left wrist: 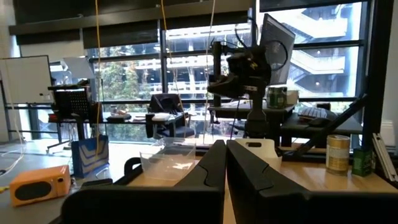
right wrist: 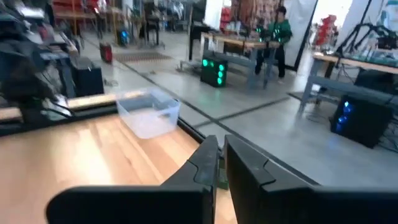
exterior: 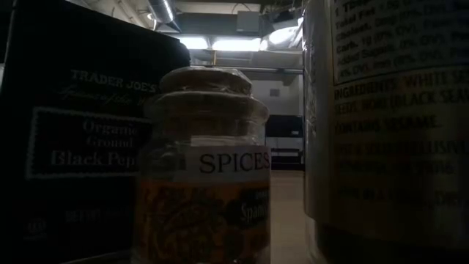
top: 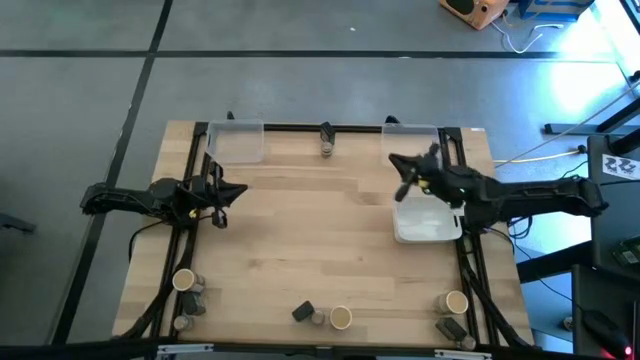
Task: Sort spices by type
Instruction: Put the top brown seasoning bottle into the right transparent bin
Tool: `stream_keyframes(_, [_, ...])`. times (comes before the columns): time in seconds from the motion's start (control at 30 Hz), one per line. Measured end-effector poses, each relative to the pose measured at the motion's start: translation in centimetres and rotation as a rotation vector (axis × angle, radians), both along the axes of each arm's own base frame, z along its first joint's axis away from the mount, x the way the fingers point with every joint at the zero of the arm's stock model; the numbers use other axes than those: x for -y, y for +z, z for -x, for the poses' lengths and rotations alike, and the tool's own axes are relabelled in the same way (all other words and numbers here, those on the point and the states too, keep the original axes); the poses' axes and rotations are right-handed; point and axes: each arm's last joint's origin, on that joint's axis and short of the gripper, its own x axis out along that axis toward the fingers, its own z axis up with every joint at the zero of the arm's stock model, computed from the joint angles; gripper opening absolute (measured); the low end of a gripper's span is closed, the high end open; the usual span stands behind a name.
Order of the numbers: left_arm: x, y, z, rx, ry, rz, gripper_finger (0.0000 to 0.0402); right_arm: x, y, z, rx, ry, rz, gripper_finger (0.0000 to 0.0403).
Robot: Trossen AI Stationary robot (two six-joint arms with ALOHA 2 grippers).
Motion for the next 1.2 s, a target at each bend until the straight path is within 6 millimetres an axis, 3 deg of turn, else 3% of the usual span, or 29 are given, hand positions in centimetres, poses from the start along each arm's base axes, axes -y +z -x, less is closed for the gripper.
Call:
stream_keyframes(0.2, [0.0,0.0,0.0,0.001,-0.001,0.006,0.0001,3.4,1.2,-3.9,-0.105,0.007,-0.037,0.0032])
stream_keyframes(0.4, [0.0,0.0,0.0,0.002,-0.003,0.016,0.0001,6.7,1.1,-8.2,-0.172,0.010,-0.077,0.0032])
stream_keyframes(0.57, [0.0,0.0,0.0,0.000,0.000,0.005,0.0001,9.0,-0.1,-11.7,-0.232,-0.025,-0.104,0.0032])
stream_keyframes(0.77, [0.0,0.0,0.0,-0.001,0.000,0.003,0.0001,10.2,-2.6,-15.0,-0.310,-0.030,-0.132,0.0045])
stream_keyframes(0.97, [0.0,0.0,0.0,-0.001,0.004,-0.002,0.0001,11.3,-5.2,-17.1,-0.330,-0.056,-0.217,0.0125])
stream_keyframes(1.2, [0.0,0.0,0.0,-0.001,0.010,0.004,0.0001,13.1,-7.7,-17.8,-0.297,-0.156,-0.355,0.0244])
